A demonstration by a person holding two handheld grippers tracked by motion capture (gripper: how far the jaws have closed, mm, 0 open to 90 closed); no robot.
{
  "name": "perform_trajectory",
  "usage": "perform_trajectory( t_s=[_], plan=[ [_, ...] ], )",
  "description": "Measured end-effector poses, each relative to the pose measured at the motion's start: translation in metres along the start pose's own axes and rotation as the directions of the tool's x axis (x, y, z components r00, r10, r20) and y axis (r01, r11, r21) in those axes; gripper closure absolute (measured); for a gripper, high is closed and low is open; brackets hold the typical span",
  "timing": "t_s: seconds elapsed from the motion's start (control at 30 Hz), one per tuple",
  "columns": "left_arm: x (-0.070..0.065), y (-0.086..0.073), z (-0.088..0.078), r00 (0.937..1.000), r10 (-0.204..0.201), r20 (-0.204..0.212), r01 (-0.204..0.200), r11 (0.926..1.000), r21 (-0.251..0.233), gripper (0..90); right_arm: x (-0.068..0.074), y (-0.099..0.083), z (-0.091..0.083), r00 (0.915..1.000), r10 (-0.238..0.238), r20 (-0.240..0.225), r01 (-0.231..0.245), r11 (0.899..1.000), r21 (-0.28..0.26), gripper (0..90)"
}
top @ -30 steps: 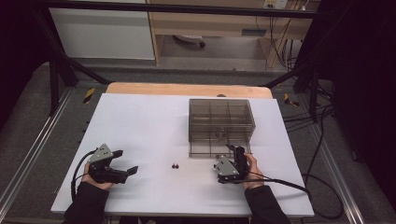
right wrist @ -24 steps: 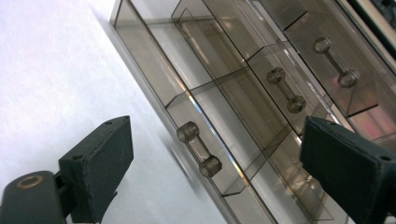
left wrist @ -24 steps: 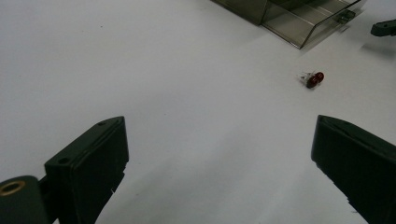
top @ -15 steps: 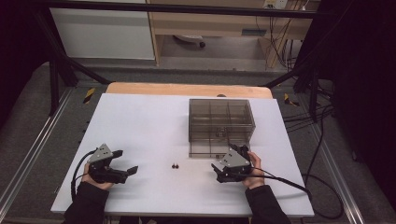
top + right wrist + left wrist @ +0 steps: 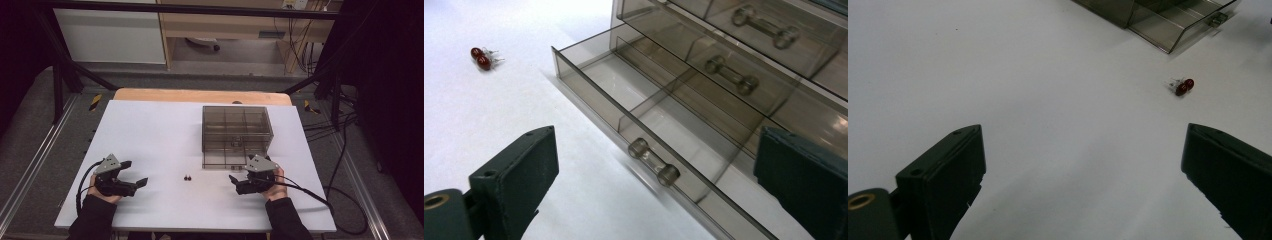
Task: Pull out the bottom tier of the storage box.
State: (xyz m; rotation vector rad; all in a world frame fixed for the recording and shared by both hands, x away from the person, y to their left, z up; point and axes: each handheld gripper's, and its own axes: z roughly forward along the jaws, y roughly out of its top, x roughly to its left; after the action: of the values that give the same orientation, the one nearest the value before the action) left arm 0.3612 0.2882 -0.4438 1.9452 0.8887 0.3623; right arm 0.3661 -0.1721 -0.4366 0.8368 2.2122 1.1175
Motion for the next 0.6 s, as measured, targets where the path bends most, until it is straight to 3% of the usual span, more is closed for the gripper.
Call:
perform_trajectory(
  t_s=[0.13,0.33,0.6],
  plan=[
    [0.000,0.000,0.001,1.0000,0.001,0.000,-0.001,1.0000,0.002,3.7,-0.001,0.001,-0.003,0.9998,0.019,-0.012,-0.019,1.000,-0.005,2.7],
    [-0.001,0.000,0.001,1.0000,0.002,-0.001,-0.002,1.0000,0.003,3.7,-0.010,-0.002,-0.011,0.9953,0.092,-0.031,-0.093,0.995,-0.033,2.8],
    [-0.001,0.000,0.000,1.0000,-0.002,0.002,0.002,1.0000,0.003,3.7,-0.021,-0.006,-0.019,0.9784,0.190,-0.082,-0.193,0.981,-0.035,1.3]
  ],
)
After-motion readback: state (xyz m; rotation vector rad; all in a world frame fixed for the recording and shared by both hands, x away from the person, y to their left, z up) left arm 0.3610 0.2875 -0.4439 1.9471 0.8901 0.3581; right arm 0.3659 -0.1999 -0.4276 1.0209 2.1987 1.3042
